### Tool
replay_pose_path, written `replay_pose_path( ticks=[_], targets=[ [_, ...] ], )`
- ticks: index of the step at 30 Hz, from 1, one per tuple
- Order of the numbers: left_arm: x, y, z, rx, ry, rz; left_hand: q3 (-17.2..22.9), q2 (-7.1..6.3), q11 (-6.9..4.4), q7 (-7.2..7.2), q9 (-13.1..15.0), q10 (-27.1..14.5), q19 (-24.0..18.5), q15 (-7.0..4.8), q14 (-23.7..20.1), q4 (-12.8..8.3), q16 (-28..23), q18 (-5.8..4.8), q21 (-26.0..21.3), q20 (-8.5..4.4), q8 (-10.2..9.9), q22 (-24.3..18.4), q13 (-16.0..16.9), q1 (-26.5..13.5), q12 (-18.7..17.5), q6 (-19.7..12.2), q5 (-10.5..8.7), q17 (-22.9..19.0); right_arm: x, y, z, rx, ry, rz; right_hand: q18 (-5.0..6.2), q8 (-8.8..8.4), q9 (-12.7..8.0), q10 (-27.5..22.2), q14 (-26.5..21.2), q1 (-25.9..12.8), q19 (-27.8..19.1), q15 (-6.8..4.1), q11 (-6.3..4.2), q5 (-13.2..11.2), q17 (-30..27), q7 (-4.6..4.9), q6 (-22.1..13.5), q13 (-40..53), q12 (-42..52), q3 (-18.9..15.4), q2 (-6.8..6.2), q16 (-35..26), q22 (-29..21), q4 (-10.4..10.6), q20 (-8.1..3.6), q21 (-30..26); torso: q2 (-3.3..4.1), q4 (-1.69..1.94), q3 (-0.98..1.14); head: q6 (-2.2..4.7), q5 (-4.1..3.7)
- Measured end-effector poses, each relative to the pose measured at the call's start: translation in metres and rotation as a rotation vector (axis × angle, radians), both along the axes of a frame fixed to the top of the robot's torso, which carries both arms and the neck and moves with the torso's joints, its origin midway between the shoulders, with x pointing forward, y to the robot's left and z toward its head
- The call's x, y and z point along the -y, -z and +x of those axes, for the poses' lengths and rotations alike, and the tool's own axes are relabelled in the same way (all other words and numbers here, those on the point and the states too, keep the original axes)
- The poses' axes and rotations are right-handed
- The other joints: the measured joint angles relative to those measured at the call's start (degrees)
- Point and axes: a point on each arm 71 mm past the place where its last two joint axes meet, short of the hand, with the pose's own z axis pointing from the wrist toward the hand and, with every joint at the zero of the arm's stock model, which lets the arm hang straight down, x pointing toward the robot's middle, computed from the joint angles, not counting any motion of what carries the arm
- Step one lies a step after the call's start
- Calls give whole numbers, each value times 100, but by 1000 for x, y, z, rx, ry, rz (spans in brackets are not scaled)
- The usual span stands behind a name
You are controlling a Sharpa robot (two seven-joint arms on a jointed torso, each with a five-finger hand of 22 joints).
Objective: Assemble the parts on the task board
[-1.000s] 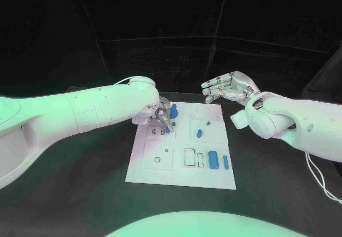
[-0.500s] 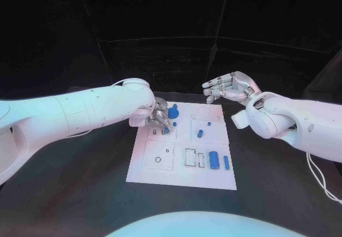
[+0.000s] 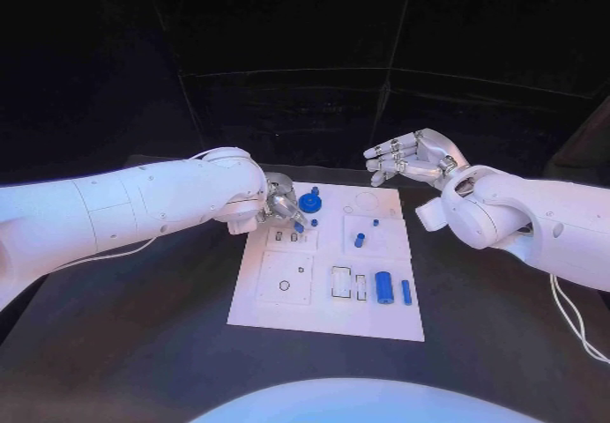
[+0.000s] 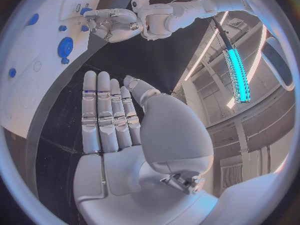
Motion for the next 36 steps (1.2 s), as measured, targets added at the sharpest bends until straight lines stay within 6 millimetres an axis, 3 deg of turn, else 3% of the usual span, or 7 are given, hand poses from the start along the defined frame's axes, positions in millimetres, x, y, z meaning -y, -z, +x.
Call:
replay_pose_path(
  ticks=[22,36],
  targets=[
    [-12,27,-14,86,-91,-6,169,-118,-11,-21,60,28,21,0,0,-34,0,1,24,-21,91,60,32,-72,0,-23,22,0,3,0,0,-2,5,-4,0,0,0,0,0,0,0,0,0,70,-23,20,-21,-23,0,0,0,-28,-12,0,0,-26,8,-13,-2,-48,59],
    [-14,27,-16,123,-85,16,199,-159,-22,-43,83,40,40,1,0,-17,0,2,59,-40,154,89,-90,-47,-38,-1,20,0,4,0,0,-4,8,-6,0,1,0,0,41,-43,0,0,0,100,-36,20,-21,-38,0,0,9,-49,-30,0,0,-51,5,-16,2,-86,86]
  ],
)
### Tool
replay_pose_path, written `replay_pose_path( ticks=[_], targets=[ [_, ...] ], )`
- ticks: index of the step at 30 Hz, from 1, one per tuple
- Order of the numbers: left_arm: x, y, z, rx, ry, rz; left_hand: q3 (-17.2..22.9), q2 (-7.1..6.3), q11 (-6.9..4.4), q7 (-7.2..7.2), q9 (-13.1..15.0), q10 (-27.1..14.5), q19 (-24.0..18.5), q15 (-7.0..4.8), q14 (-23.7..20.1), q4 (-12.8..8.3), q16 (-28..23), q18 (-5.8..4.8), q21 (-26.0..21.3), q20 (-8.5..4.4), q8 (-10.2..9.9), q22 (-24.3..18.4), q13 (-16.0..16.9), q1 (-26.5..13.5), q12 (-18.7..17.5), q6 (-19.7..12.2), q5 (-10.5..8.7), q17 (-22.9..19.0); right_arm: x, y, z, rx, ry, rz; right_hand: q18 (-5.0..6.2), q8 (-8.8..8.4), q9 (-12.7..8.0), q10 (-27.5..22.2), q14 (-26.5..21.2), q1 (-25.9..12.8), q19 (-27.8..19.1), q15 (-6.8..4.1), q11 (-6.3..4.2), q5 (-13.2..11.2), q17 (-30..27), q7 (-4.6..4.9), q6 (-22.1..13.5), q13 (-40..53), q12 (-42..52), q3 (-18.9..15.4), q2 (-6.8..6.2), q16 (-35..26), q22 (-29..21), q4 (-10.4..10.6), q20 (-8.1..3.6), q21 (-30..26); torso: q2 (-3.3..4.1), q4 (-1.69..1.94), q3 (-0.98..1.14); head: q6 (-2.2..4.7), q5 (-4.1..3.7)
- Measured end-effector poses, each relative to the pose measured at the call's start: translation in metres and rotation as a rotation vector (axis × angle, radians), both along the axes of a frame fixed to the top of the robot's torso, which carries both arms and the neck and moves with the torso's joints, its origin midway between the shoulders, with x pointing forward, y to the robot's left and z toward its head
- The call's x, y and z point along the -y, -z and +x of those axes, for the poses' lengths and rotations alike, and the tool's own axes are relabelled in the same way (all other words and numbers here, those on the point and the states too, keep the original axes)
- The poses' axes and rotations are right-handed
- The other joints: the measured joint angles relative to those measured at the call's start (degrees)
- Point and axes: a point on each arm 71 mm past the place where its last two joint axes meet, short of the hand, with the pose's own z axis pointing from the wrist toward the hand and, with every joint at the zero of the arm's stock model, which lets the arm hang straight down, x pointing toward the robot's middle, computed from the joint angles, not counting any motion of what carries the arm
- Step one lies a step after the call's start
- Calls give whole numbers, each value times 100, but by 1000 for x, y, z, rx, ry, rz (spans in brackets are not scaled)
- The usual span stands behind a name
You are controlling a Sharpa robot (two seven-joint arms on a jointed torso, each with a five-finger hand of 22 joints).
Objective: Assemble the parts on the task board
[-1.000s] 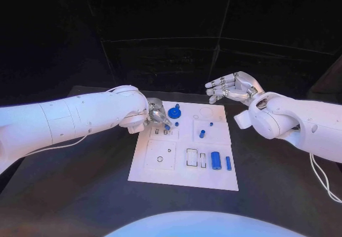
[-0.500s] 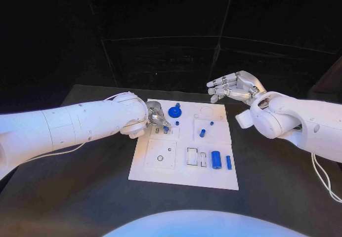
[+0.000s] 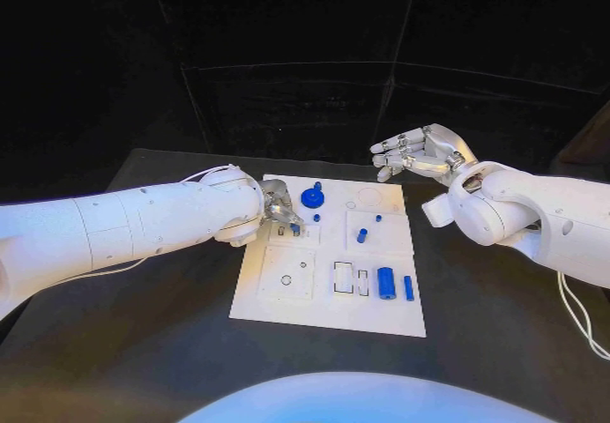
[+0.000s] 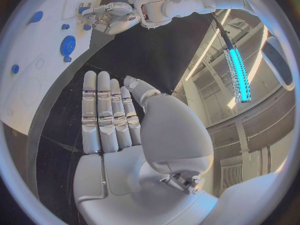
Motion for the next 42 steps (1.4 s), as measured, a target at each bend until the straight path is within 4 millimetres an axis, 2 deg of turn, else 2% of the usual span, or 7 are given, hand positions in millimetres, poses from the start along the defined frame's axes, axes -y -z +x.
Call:
replay_pose_path(
  ticks=[9,15,33,34,38,41,42],
  targets=[
    [-3,0,-2,-19,14,13,12,-141,-28,-1,43,29,0,0,0,-9,0,0,0,0,46,10,-56,50,-28,1,0,0,1,1,1,-6,5,-3,0,0,0,0,0,-5,0,0,0,0,0,0,0,0,0,0,-5,0,0,0,0,0,0,-3,0,-3,4],
    [-2,1,-4,-33,27,19,33,-165,-28,-1,53,29,0,0,0,-16,0,0,0,0,73,20,-61,27,-28,1,-1,0,2,1,1,-10,10,-6,0,0,0,0,0,-4,0,0,0,0,0,0,0,1,0,0,-6,1,-2,0,0,0,0,-2,1,-25,7],
    [-1,1,-5,-43,31,27,49,-176,-33,1,54,35,0,0,0,-33,0,1,0,0,92,32,-22,14,-28,0,-21,0,2,2,2,-15,13,-10,0,0,0,0,-1,-2,0,0,0,0,-3,0,0,-7,0,0,-7,-25,-3,0,0,1,1,-1,4,-35,18],
    [-1,1,-5,-44,30,27,49,-176,-30,1,57,73,0,0,0,-33,0,1,0,0,90,39,1,14,-28,1,-15,0,2,2,2,-15,13,-10,0,0,0,0,-1,-2,0,0,0,0,-3,0,0,-7,0,0,-7,-26,-3,0,0,1,1,-1,4,-35,16],
    [0,2,-5,-49,30,26,80,-197,-21,-31,104,142,20,-21,21,-2,0,1,31,-19,179,64,122,21,57,52,205,0,1,2,2,-16,12,-10,0,0,0,0,-1,-2,0,0,0,0,-3,0,0,-7,0,0,-7,-32,-3,0,0,1,3,-1,4,-36,10],
    [1,2,-4,-53,29,27,149,-236,-70,-82,139,192,20,-43,1,17,0,1,31,-20,224,63,207,-137,118,107,227,0,1,2,2,-16,11,-10,0,0,0,0,-1,-2,0,0,0,0,-3,0,0,-7,0,0,-8,-32,-3,0,0,2,3,-4,4,-44,5],
    [1,2,-3,-56,28,29,247,-237,-83,-92,141,206,20,-43,2,-47,0,1,31,-20,230,59,218,-226,118,118,227,0,0,2,3,-16,11,-10,0,0,0,0,-1,-2,0,0,0,0,-3,0,0,-7,0,0,-8,-32,-3,0,0,2,3,-7,4,-47,5]
  ],
)
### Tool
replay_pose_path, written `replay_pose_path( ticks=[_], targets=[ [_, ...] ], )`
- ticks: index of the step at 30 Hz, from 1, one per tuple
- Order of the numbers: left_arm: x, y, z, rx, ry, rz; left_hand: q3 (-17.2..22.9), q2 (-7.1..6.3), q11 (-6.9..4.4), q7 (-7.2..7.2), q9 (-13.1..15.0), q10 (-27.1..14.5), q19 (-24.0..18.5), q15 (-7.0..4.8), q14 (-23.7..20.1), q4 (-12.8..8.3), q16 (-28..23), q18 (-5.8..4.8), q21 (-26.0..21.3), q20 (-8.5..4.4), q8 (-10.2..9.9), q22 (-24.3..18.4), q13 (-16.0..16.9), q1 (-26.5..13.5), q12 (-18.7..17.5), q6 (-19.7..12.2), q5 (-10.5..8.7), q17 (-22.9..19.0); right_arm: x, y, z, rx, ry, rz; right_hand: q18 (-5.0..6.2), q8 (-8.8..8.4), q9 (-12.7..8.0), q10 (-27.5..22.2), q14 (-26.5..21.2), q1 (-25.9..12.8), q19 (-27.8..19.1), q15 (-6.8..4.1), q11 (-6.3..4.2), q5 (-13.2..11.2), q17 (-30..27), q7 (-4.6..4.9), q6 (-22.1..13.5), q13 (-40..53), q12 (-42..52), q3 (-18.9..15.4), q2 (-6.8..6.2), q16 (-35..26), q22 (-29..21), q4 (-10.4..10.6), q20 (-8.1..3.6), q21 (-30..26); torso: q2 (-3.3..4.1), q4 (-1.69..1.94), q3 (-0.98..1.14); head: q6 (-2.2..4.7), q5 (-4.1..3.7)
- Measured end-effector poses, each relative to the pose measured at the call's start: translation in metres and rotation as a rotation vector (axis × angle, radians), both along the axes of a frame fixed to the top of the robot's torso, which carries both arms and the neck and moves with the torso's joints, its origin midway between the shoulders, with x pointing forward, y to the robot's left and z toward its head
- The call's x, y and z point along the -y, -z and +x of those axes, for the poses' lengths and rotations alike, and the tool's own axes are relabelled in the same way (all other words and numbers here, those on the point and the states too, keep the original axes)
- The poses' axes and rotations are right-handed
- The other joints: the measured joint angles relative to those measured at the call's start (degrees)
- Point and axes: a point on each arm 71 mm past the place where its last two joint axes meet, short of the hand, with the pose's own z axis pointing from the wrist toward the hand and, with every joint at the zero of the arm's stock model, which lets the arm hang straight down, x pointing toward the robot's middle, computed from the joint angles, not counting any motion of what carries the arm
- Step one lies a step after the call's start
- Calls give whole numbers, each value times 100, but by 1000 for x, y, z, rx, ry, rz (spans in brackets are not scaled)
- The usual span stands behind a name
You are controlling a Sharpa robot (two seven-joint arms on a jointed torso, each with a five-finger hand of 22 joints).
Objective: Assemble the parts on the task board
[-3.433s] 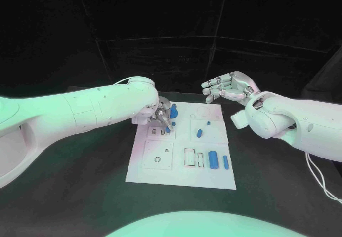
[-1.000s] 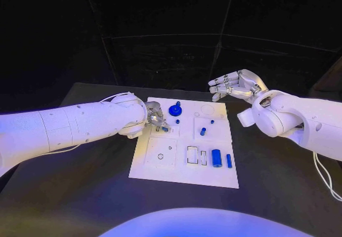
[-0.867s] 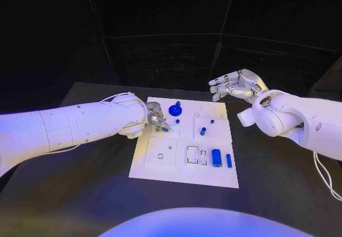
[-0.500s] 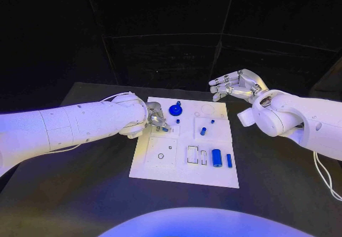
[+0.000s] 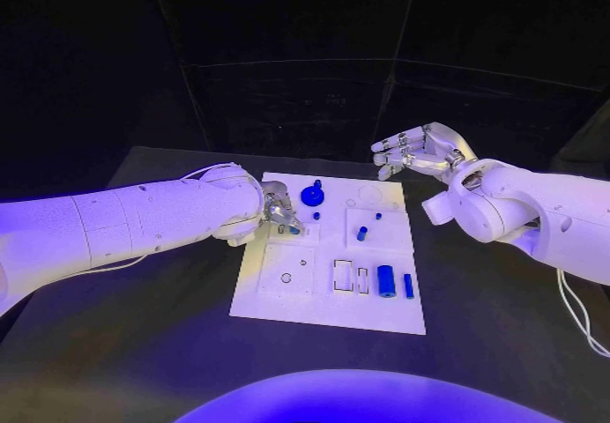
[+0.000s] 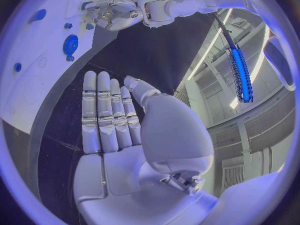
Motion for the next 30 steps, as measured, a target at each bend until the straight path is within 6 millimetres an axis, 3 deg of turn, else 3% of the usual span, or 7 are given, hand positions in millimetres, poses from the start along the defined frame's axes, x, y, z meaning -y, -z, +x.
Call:
replay_pose_path(
  ticks=[6,30],
  targets=[
    [1,1,3,-11,-5,8,230,-4,-39,-53,-21,40,23,-50,10,-189,0,0,0,-23,22,-2,67,-249,65,26,0,0,0,0,0,0,0,0,0,0,0,0,0,0,0,0,0,0,-1,0,0,0,0,0,0,0,-1,0,0,0,0,-4,3,-10,-1],
    [6,2,7,-36,-7,26,310,12,-79,-113,-32,123,63,-71,-11,-226,0,0,21,-63,25,91,240,-447,181,89,-27,0,-1,0,0,-2,-4,-1,0,0,0,0,0,0,44,0,0,0,-16,0,0,-12,0,0,0,0,-13,0,1,-22,0,0,4,-27,-43]
  ],
)
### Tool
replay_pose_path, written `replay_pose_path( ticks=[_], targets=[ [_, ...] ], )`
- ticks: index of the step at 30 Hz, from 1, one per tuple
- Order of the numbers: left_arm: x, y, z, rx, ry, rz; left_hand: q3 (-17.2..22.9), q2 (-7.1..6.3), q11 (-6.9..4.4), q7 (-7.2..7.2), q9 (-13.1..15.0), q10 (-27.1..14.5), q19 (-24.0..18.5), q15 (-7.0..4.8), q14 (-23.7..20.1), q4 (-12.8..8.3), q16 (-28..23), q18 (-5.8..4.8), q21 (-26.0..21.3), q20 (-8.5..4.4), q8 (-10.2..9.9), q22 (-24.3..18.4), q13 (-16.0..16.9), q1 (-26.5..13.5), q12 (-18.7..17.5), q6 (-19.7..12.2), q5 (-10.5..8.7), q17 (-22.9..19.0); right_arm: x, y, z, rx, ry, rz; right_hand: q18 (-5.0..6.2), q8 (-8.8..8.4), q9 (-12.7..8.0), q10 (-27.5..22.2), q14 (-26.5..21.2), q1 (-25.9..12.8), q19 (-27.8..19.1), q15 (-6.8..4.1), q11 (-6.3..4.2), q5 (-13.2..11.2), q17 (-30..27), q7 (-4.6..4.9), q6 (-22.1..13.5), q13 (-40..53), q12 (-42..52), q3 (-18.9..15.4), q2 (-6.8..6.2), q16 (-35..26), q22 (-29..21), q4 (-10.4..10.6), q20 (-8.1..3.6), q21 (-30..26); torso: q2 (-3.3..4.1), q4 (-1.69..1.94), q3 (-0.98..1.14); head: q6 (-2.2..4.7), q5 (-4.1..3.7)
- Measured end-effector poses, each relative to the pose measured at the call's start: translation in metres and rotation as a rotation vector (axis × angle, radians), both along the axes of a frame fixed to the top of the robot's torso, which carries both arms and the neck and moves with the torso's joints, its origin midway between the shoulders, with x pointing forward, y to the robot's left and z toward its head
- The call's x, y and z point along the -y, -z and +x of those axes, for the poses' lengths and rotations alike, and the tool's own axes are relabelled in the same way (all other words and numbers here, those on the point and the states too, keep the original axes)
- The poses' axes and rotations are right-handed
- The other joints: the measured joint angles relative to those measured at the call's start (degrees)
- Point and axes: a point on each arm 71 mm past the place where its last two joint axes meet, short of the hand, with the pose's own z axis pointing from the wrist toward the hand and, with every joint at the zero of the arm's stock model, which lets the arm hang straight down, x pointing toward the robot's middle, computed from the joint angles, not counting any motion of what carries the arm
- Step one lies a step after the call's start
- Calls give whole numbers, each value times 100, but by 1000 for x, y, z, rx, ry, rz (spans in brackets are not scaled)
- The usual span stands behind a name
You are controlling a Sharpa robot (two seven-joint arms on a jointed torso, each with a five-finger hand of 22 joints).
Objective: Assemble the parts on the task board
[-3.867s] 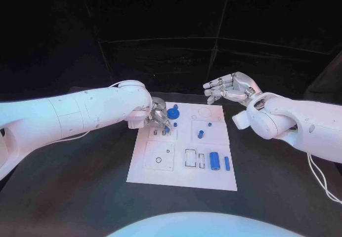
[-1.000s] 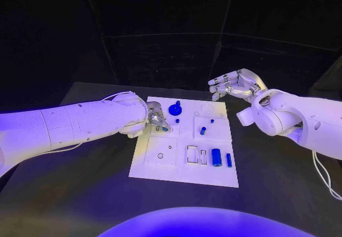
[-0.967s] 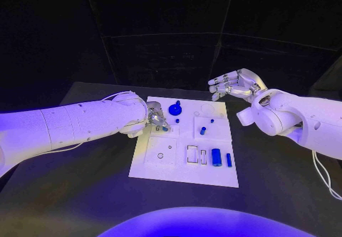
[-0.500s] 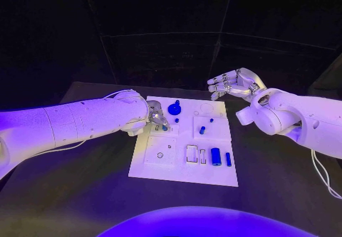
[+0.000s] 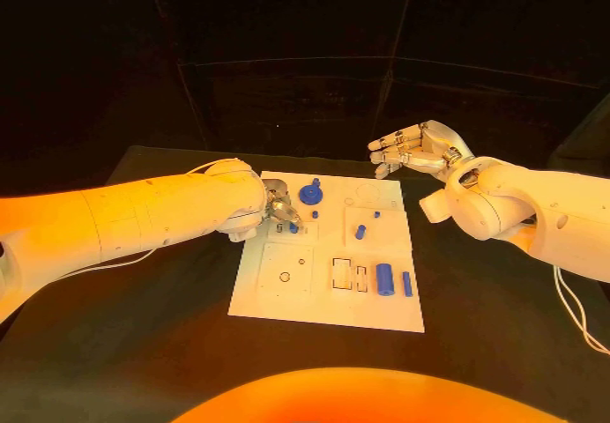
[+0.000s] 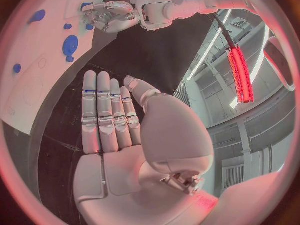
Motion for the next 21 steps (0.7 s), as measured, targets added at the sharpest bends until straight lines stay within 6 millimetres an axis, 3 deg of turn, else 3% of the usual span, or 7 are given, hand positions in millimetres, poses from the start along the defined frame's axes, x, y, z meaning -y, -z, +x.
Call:
replay_pose_path(
  ticks=[5,10,15,19,21],
  targets=[
    [1,1,0,-6,2,3,-139,19,-24,-18,-13,40,0,-20,20,118,0,0,24,0,-3,24,31,-25,29,62,0,0,0,0,0,0,-1,0,1,0,0,0,0,-1,0,0,0,9,-5,0,0,-6,0,-7,-1,0,-6,7,0,0,-1,2,0,-12,-12],
    [1,2,0,-14,4,7,-458,6,-55,-29,-33,70,20,-20,20,244,0,0,24,-20,-2,55,68,-205,44,137,6,0,-1,0,0,-1,-4,1,1,0,0,0,42,-151,12,0,0,209,-35,0,0,-42,-22,-72,-47,-67,-54,72,12,-85,-2,5,0,-16,-16],
    [1,4,-1,-21,7,8,-1135,-126,-53,-21,-50,110,20,-20,20,498,0,0,46,-20,-31,83,110,-442,64,185,-29,0,-1,0,0,-2,-6,1,0,0,0,0,58,-201,21,17,0,283,-44,0,0,-60,-22,-95,-72,-68,-83,95,21,-112,-3,5,0,-23,-16],
    [1,4,-1,-23,5,9,-1663,-142,-55,-56,-81,112,39,-20,20,643,0,0,46,-40,-71,102,136,-457,90,220,-62,0,-1,0,0,-2,-7,1,1,0,0,0,62,-212,21,21,0,318,-44,0,0,-61,-22,-97,-61,-68,-83,97,21,-112,-3,5,-1,-24,-20],
    [0,4,-1,-23,4,9,-1923,-96,-62,-46,-93,119,40,-20,20,715,0,0,46,-40,-71,110,136,-412,90,239,-257,0,-1,0,0,-2,-7,1,1,0,0,0,62,-212,21,21,0,318,-51,0,0,-64,-22,-97,-61,-82,-93,97,21,-112,-3,6,-1,-24,-20]
  ],
)
